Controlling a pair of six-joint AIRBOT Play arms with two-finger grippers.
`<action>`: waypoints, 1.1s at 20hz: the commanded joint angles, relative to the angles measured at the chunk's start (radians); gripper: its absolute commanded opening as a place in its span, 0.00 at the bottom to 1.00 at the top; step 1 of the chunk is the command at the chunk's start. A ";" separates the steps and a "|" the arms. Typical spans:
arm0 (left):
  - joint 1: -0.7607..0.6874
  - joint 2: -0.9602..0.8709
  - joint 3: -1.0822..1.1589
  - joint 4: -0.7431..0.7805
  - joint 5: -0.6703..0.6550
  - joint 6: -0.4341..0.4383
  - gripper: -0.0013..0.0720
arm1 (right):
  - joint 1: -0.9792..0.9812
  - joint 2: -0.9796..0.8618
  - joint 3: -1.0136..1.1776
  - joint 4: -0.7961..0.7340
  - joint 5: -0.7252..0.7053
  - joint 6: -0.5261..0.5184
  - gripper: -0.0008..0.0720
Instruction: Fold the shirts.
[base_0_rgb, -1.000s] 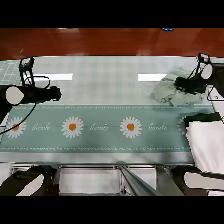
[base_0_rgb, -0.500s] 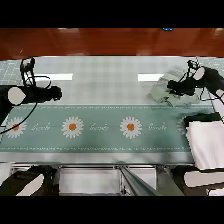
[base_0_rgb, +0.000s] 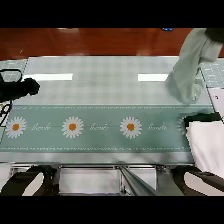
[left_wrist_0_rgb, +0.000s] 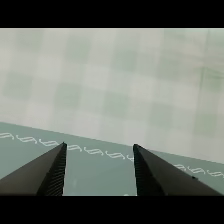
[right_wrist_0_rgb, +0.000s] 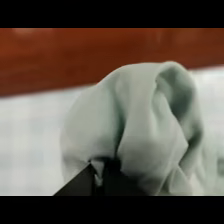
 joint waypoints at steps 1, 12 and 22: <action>0.007 0.063 0.002 -0.056 -0.011 0.000 0.71 | 0.000 0.103 0.176 0.066 0.029 -0.035 0.04; -0.003 0.066 -0.031 -0.180 0.013 0.051 0.71 | 0.492 0.050 0.301 -0.011 0.216 -0.068 0.04; 0.184 0.105 -0.026 -0.169 -0.060 0.050 0.71 | 0.917 -0.477 0.146 0.179 0.093 -0.060 0.05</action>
